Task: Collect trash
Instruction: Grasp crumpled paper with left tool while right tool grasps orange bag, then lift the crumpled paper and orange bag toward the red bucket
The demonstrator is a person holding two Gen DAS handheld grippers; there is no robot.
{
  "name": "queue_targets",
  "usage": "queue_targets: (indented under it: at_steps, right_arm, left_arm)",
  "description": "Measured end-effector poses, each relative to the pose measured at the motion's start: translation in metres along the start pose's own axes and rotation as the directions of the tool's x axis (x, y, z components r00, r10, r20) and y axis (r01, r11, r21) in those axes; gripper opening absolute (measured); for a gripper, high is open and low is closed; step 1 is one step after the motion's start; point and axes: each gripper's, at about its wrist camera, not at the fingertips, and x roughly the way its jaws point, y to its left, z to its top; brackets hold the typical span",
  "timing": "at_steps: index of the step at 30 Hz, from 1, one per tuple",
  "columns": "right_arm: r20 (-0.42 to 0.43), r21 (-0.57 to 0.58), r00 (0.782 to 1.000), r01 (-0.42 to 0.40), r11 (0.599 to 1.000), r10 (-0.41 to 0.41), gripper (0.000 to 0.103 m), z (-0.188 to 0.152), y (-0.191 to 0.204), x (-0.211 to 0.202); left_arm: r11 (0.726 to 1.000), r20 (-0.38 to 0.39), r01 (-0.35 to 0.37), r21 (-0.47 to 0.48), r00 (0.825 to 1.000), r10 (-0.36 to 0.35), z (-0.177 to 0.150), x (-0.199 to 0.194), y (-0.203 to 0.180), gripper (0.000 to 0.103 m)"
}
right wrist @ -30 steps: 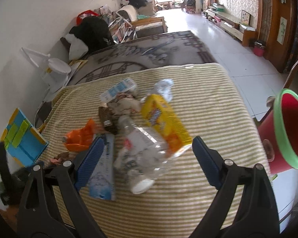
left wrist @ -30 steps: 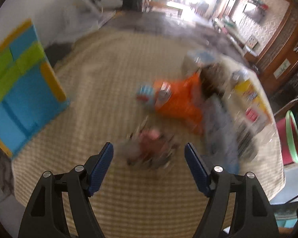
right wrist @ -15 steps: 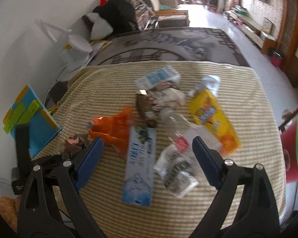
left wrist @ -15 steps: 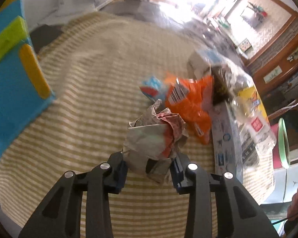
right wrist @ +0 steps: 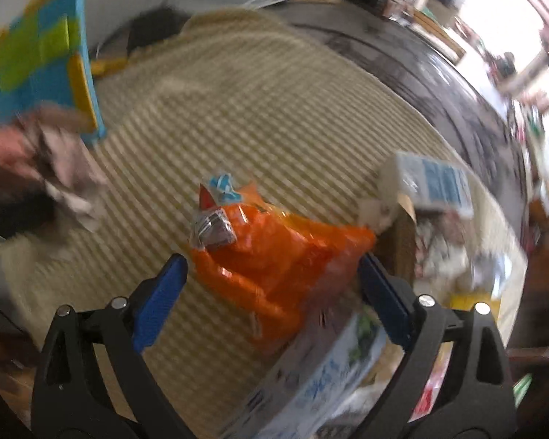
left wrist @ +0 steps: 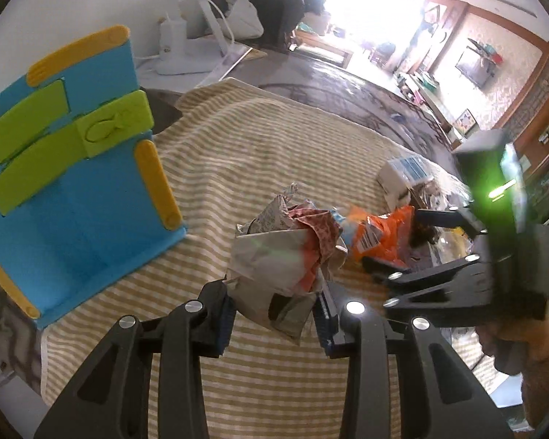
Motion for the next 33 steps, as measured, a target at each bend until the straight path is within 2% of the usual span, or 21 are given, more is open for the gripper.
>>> queue_targets:
  at_steps: [1,2,5,7,11,14,18,22,29,33]
  right_arm:
    - [-0.010,-0.004,1.000,-0.016,1.000,0.016,0.079,0.001,0.000,0.006]
    - [-0.017,0.004,1.000,-0.022,1.000,0.022,0.052,0.002,-0.001,0.009]
    - [0.032,0.067,0.996,-0.086,0.994,0.084,0.046,0.000,-0.010,-0.002]
    - [0.080,0.109,0.991,-0.112,0.988,0.104,0.045,-0.002,-0.018,-0.016]
    - [0.214,0.229,0.968,-0.178,0.957,0.129,0.045,-0.016,-0.040,-0.061]
    - [0.295,0.323,0.950,-0.203,0.924,0.105,0.045,-0.032,-0.058,-0.091]
    - [0.372,0.456,0.927,-0.230,0.859,0.051,0.046,-0.062,-0.082,-0.122]
    - [0.399,0.534,0.917,-0.224,0.815,-0.010,0.046,-0.087,-0.101,-0.142]
    - [0.414,0.601,0.903,-0.178,0.779,-0.113,0.047,-0.117,-0.119,-0.163]
    - [0.419,0.631,0.897,-0.180,0.754,-0.137,0.048,-0.137,-0.129,-0.168]
  left_arm:
    - [1.000,0.000,-0.002,-0.003,1.000,0.002,0.000,0.002,-0.001,0.034]
    - [1.000,0.002,-0.004,-0.005,1.000,0.004,0.000,0.002,0.000,0.034]
    - [1.000,0.007,-0.016,-0.009,1.000,0.016,0.001,0.002,0.001,0.034]
    - [1.000,0.005,-0.018,-0.014,1.000,0.018,0.004,0.004,0.001,0.034]
    - [1.000,0.011,-0.009,-0.002,1.000,0.009,0.011,0.006,-0.006,0.034]
    - [1.000,0.019,0.012,0.020,1.000,-0.013,0.018,0.008,-0.018,0.034]
    - [0.997,0.034,0.052,0.063,0.998,-0.054,0.029,0.007,-0.039,0.034]
    - [0.988,0.046,0.099,0.115,0.993,-0.105,0.039,0.005,-0.070,0.034]
    - [0.967,0.066,0.164,0.195,0.981,-0.180,0.049,-0.006,-0.123,0.034]
    - [0.956,0.079,0.180,0.231,0.976,-0.203,0.046,-0.013,-0.145,0.035]
